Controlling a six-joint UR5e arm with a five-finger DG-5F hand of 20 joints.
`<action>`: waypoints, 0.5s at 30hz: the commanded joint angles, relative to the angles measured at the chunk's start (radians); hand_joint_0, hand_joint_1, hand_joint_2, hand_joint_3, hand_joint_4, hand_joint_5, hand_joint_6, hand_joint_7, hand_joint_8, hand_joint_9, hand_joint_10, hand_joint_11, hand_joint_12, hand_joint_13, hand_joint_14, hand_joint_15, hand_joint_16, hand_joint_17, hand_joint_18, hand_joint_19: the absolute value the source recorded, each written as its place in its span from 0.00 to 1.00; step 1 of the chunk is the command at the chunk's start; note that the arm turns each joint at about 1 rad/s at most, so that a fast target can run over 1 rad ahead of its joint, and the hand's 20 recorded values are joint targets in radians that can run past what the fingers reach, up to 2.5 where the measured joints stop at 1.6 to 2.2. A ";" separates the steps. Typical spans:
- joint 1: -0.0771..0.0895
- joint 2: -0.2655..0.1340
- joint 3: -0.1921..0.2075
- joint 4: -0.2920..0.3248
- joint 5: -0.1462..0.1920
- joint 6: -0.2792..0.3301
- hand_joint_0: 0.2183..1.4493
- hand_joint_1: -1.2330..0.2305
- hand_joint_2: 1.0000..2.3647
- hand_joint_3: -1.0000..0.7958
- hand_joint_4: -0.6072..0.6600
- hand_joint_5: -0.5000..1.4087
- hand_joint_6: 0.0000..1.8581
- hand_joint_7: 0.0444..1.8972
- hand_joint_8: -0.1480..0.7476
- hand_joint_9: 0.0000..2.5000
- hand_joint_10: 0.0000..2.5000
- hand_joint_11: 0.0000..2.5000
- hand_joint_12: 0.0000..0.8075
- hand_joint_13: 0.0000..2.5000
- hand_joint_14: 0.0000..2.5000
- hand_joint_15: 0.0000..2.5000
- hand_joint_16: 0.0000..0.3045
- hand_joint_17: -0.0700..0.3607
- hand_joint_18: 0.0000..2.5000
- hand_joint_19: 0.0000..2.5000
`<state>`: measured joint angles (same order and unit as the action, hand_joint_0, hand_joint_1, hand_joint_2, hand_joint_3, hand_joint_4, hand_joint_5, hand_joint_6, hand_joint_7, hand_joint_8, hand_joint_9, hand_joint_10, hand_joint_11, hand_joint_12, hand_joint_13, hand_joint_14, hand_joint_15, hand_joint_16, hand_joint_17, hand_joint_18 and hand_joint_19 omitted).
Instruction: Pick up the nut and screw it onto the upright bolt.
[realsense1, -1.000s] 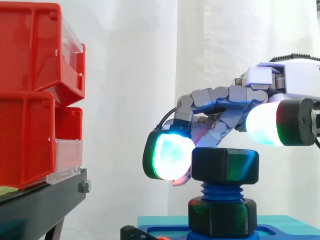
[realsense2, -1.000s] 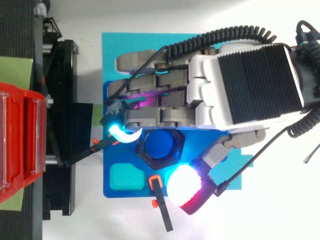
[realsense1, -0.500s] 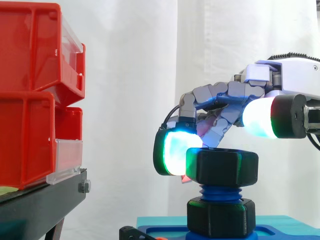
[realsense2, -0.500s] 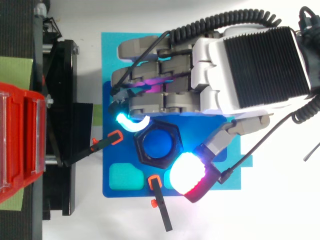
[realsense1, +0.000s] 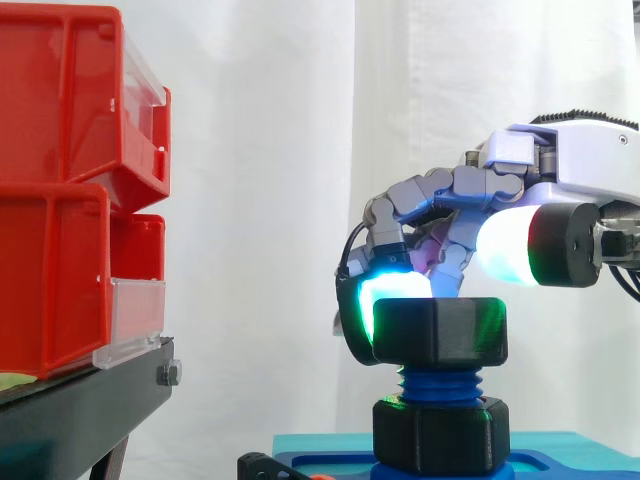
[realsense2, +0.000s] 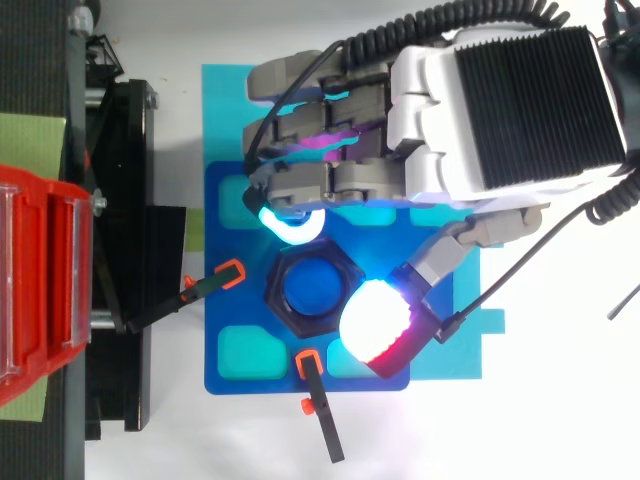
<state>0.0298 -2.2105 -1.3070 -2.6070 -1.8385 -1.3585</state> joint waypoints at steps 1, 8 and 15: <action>-0.002 0.000 0.000 0.002 -0.004 -0.002 0.26 0.60 0.00 0.28 0.54 0.28 0.33 0.67 0.44 0.52 0.00 0.03 0.22 0.36 0.00 0.00 0.04 0.23 0.21 0.00; -0.007 0.000 0.000 0.008 -0.011 -0.002 0.26 0.59 0.00 0.28 0.59 0.28 0.27 0.77 0.45 0.56 0.00 0.05 0.21 0.38 0.00 0.00 0.04 0.22 0.24 0.00; -0.008 0.000 0.000 0.041 -0.011 -0.002 0.23 0.64 0.00 0.28 0.68 0.22 0.27 0.54 0.47 0.43 0.00 0.02 0.29 0.29 0.00 0.00 0.07 0.28 0.18 0.00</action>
<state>0.0219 -2.2103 -1.3070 -2.5824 -1.8498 -1.3607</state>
